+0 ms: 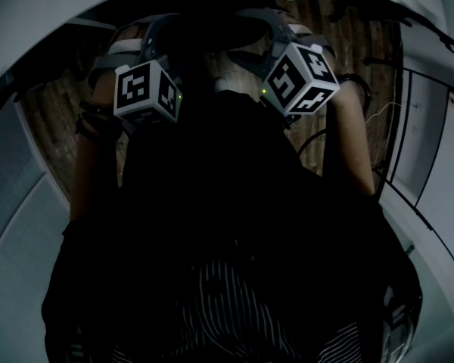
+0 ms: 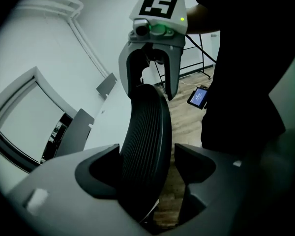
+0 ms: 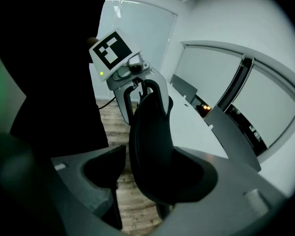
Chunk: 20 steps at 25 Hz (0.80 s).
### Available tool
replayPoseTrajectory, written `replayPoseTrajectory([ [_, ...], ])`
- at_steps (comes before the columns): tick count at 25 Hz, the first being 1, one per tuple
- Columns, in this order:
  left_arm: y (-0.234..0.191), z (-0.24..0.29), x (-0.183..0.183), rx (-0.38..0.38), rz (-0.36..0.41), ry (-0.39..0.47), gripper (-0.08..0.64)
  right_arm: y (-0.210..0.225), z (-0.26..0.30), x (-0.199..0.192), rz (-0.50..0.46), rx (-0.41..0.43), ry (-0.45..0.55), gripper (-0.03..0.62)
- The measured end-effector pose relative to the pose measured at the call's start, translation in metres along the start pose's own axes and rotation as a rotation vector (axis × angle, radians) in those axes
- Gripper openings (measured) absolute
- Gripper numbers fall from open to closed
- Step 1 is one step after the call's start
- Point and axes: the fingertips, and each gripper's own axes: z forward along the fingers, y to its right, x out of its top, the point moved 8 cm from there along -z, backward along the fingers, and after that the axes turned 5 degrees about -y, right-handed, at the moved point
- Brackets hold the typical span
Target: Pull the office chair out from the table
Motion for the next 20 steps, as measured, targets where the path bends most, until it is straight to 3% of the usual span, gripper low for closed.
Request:
replayPoseTrajectory([
  [4,-0.003,0.007,-0.001,0.001,0.015,0.001,0.368,-0.003,0.014,0.0,-0.028,0.022,-0.044,0.305],
  [10,-0.009,0.02,-0.001,0.0,0.055,-0.008,0.407,0.0,0.046,-0.001,-0.191,-0.067,-0.187,0.33],
  [12,-0.008,0.024,-0.001,0.011,0.095,-0.029,0.41,0.001,0.057,-0.008,-0.257,-0.088,-0.244,0.33],
  [14,-0.001,0.032,-0.007,0.029,0.183,-0.1,0.391,0.002,0.067,-0.007,-0.321,-0.096,-0.307,0.33],
  [16,0.007,0.039,-0.013,0.048,0.268,-0.162,0.381,0.002,0.072,-0.006,-0.347,-0.086,-0.311,0.325],
  [20,0.012,0.039,-0.008,0.043,0.288,-0.175,0.38,0.0,0.066,-0.01,-0.348,-0.06,-0.265,0.319],
])
